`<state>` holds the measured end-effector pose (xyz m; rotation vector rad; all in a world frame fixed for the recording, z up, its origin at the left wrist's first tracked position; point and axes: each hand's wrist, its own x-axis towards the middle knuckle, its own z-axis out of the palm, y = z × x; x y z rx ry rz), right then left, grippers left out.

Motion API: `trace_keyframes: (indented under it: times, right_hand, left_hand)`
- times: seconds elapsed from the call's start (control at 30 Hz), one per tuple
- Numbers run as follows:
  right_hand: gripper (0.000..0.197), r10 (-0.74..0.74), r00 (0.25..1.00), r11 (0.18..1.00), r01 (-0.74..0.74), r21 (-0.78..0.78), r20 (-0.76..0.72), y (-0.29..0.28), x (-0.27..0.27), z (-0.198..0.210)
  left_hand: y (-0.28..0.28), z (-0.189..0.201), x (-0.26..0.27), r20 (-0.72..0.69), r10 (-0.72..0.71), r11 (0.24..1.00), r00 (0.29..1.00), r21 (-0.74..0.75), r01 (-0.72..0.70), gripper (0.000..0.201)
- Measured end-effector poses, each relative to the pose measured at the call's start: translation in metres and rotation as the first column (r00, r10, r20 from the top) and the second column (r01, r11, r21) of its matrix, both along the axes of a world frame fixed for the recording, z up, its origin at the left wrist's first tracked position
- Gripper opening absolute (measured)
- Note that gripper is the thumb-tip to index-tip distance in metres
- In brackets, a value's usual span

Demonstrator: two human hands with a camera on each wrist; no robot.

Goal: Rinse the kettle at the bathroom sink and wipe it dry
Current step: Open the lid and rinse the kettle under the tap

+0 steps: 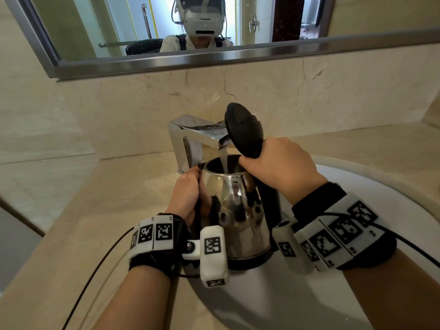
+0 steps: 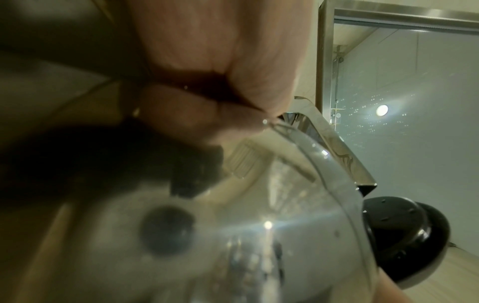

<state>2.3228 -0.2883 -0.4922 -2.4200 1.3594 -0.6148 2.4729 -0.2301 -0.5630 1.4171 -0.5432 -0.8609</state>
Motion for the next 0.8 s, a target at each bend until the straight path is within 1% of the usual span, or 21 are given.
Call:
trace_keyframes:
  times: [0.43, 0.8]
  right_hand:
    - [0.031, -0.002, 1.000, 1.000, 0.002, -0.007, 0.003, -0.0008, -0.0003, -0.0013]
    - [0.030, -0.001, 1.000, 1.000, 0.001, -0.005, 0.001, -0.0012, -0.0003, -0.0016]
  left_hand:
    - [0.0015, 0.0022, -0.0020, 0.022, 0.004, 1.000, 1.000, -0.023, -0.003, 0.032]
    - [0.0011, 0.0012, -0.0010, 0.021, -0.013, 1.000, 1.000, -0.004, 0.013, 0.034]
